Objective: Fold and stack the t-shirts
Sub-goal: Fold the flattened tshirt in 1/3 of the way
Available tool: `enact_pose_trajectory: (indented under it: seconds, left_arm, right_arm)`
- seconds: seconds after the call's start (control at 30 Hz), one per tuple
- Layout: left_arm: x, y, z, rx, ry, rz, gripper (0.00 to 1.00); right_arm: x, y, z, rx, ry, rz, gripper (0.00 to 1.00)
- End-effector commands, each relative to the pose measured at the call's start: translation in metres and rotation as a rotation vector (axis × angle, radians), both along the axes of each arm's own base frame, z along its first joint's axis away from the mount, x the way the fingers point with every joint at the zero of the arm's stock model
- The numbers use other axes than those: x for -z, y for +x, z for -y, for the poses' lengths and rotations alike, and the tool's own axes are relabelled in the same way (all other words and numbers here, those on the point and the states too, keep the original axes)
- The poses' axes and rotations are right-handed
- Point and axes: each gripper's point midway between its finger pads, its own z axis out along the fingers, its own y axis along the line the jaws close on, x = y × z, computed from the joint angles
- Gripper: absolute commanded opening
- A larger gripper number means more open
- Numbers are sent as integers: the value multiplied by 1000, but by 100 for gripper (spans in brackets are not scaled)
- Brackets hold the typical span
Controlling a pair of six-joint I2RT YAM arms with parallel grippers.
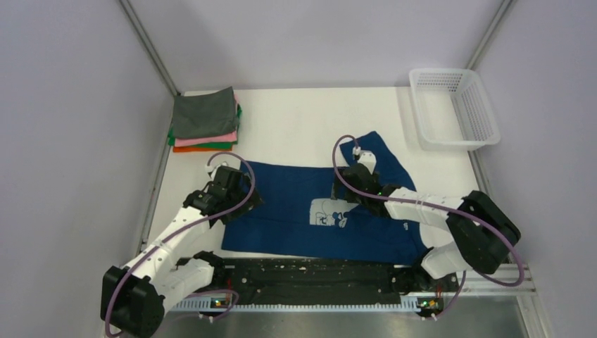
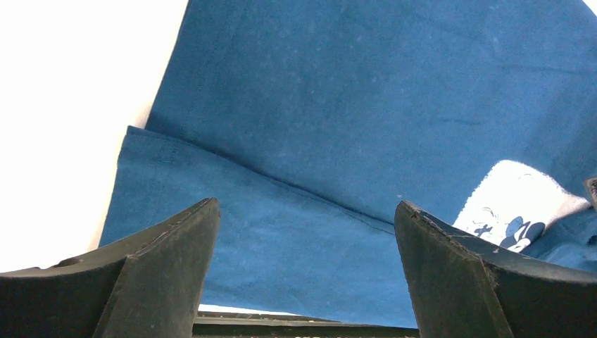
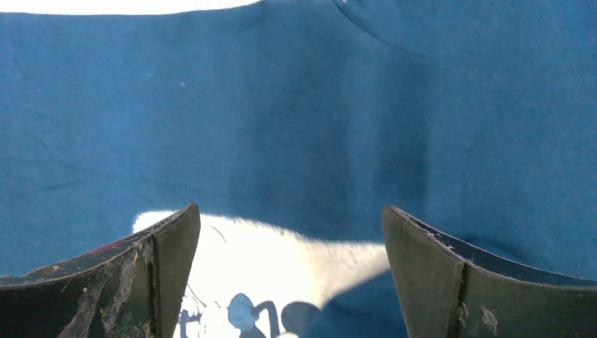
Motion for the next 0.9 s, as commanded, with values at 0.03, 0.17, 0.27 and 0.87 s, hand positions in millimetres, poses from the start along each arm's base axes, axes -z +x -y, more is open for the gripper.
enact_pose_trajectory:
  seconds: [0.03, 0.17, 0.27, 0.87]
  left_arm:
    - [-15, 6, -7, -18, 31, 45, 99]
    - [-14, 5, -10, -31, 44, 47, 99]
    - [-13, 6, -11, -32, 46, 48, 99]
    - [-39, 20, 70, 275, -251, 145, 99]
  right_arm:
    - [-44, 46, -35, -78, 34, 194, 99]
    - [-69, 51, -39, -128, 9, 236, 99]
    - [-74, 31, -21, -125, -22, 177, 99]
    - [-14, -78, 45, 11, 149, -86, 99]
